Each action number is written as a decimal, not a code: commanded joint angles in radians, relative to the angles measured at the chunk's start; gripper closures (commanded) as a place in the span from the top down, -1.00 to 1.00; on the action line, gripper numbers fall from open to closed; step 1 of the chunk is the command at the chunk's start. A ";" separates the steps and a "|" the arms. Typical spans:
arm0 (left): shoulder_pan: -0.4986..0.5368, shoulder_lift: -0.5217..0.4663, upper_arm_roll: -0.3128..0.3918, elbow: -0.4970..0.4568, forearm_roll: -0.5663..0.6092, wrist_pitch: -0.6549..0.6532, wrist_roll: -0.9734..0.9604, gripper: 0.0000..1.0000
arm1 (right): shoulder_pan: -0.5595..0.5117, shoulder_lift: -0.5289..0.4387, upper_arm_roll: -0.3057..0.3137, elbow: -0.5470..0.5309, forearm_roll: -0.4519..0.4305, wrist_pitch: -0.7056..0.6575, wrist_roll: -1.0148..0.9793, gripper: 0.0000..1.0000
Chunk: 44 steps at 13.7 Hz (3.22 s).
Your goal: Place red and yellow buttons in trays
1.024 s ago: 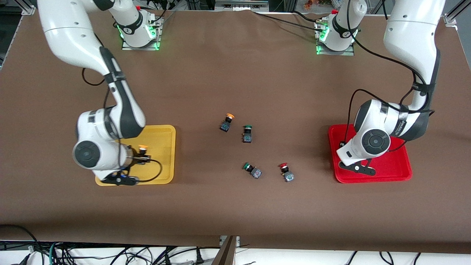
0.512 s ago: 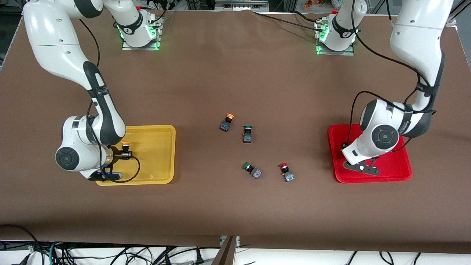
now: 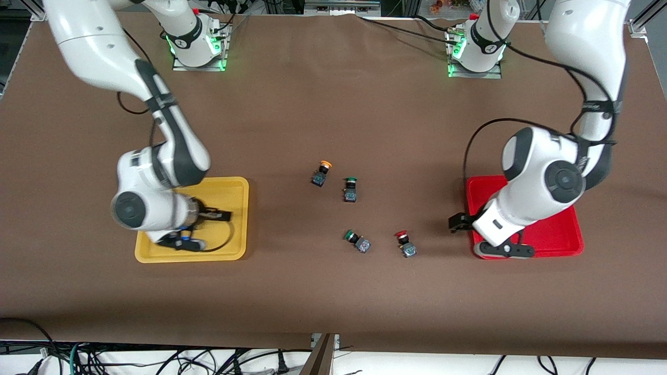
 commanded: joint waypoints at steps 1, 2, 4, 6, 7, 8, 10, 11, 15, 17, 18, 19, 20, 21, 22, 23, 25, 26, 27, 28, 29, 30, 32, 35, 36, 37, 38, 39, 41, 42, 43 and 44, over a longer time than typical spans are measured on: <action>-0.115 0.189 0.025 0.195 -0.004 0.000 -0.213 1.00 | 0.140 0.011 0.009 -0.020 0.006 0.080 0.236 1.00; -0.145 0.226 0.056 0.222 0.007 0.022 -0.240 1.00 | 0.177 0.029 0.009 -0.020 0.009 0.106 0.295 1.00; -0.181 0.292 0.074 0.233 0.006 0.161 -0.254 1.00 | 0.254 0.055 0.009 -0.018 0.008 0.166 0.419 1.00; -0.212 0.316 0.081 0.218 0.015 0.229 -0.291 1.00 | 0.300 0.072 0.009 -0.018 0.008 0.206 0.474 1.00; -0.212 0.321 0.082 0.218 0.016 0.230 -0.291 1.00 | 0.320 0.078 0.009 -0.018 0.008 0.214 0.496 1.00; -0.209 0.323 0.088 0.217 0.041 0.234 -0.282 1.00 | 0.338 0.087 0.009 -0.018 0.008 0.222 0.511 1.00; -0.210 0.321 0.087 0.180 0.119 0.249 -0.281 1.00 | 0.381 0.112 0.007 -0.021 0.003 0.260 0.519 1.00; -0.212 0.320 0.087 0.162 0.125 0.253 -0.281 0.61 | 0.388 0.127 0.006 -0.020 -0.001 0.265 0.531 0.95; -0.226 0.321 0.085 0.160 0.122 0.250 -0.285 -0.47 | 0.392 0.129 0.007 -0.021 0.006 0.266 0.556 -1.00; -0.219 0.309 0.084 0.161 0.113 0.243 -0.288 -1.00 | 0.368 0.114 0.003 -0.018 -0.003 0.260 0.521 -1.00; -0.209 0.300 0.084 0.160 0.113 0.234 -0.287 -1.00 | 0.339 0.100 0.001 -0.017 -0.006 0.240 0.509 -1.00; -0.201 0.275 0.084 0.160 0.113 0.202 -0.285 -1.00 | 0.304 0.071 0.001 -0.015 -0.003 0.190 0.469 -1.00; -0.177 0.248 0.084 0.163 0.127 0.144 -0.274 -1.00 | 0.268 0.048 0.001 -0.012 -0.001 0.136 0.406 -1.00; -0.149 0.209 0.081 0.161 0.127 0.078 -0.208 -1.00 | 0.230 0.040 0.000 0.017 -0.001 0.087 0.339 -1.00; -0.120 0.173 0.081 0.163 0.125 -0.008 -0.096 -1.00 | 0.183 0.038 0.001 0.034 -0.003 0.037 0.271 -1.00; -0.089 0.139 0.081 0.161 0.125 -0.097 0.020 -1.00 | 0.147 0.038 0.000 0.041 -0.007 0.007 0.196 -1.00; -0.017 0.082 0.081 0.161 0.125 -0.287 0.270 -0.98 | 0.080 0.038 -0.002 0.043 -0.011 0.002 0.050 -1.00; 0.013 0.062 0.085 0.160 0.127 -0.356 0.372 -0.98 | 0.049 0.040 -0.010 0.040 -0.012 0.002 -0.005 -1.00; 0.052 0.057 0.088 0.158 0.130 -0.401 0.464 -0.87 | 0.031 0.045 -0.023 0.035 -0.015 0.002 -0.059 -1.00; 0.110 0.062 0.085 0.155 0.131 -0.408 0.567 -0.84 | 0.014 0.049 -0.040 0.035 -0.017 0.002 -0.117 -1.00; 0.142 0.066 0.082 0.126 0.131 -0.395 0.650 -0.82 | 0.001 0.049 -0.042 0.032 -0.017 0.001 -0.151 -1.00; 0.155 0.065 0.087 0.080 0.131 -0.345 0.705 -0.79 | -0.002 0.049 -0.048 0.025 -0.017 0.001 -0.169 -1.00; 0.198 0.053 0.087 -0.039 0.162 -0.192 0.778 -0.76 | -0.005 0.060 -0.068 0.017 -0.021 0.002 -0.203 -1.00; 0.225 0.045 0.087 -0.112 0.179 -0.078 0.821 -0.76 | -0.006 0.080 -0.080 0.022 -0.017 0.018 -0.205 1.00; 0.225 0.046 0.087 -0.113 0.179 -0.076 0.821 -0.74 | -0.006 0.071 -0.082 0.031 -0.018 0.010 -0.214 1.00; 0.227 0.046 0.087 -0.115 0.179 -0.076 0.822 -0.65 | -0.005 0.052 -0.083 0.041 -0.018 0.002 -0.220 1.00; 0.232 0.048 0.087 -0.118 0.179 -0.075 0.822 -0.43 | -0.006 0.017 -0.086 0.045 -0.017 0.001 -0.222 1.00; 0.238 0.048 0.087 -0.119 0.179 -0.075 0.822 0.57 | -0.011 -0.021 -0.094 0.045 -0.017 -0.014 -0.223 1.00; 0.244 0.039 0.085 -0.116 0.179 -0.088 0.832 1.00 | -0.013 -0.113 -0.103 0.048 -0.017 -0.120 -0.223 1.00; 0.242 0.022 0.084 -0.116 0.179 -0.092 0.830 1.00 | -0.013 -0.160 -0.126 0.048 -0.014 -0.178 -0.226 1.00; 0.242 0.005 0.081 -0.116 0.179 -0.102 0.829 1.00 | -0.013 -0.203 -0.138 0.048 -0.015 -0.221 -0.226 1.00; 0.242 -0.019 0.076 -0.113 0.173 -0.127 0.813 1.00 | -0.013 -0.242 -0.151 0.049 -0.017 -0.270 -0.235 1.00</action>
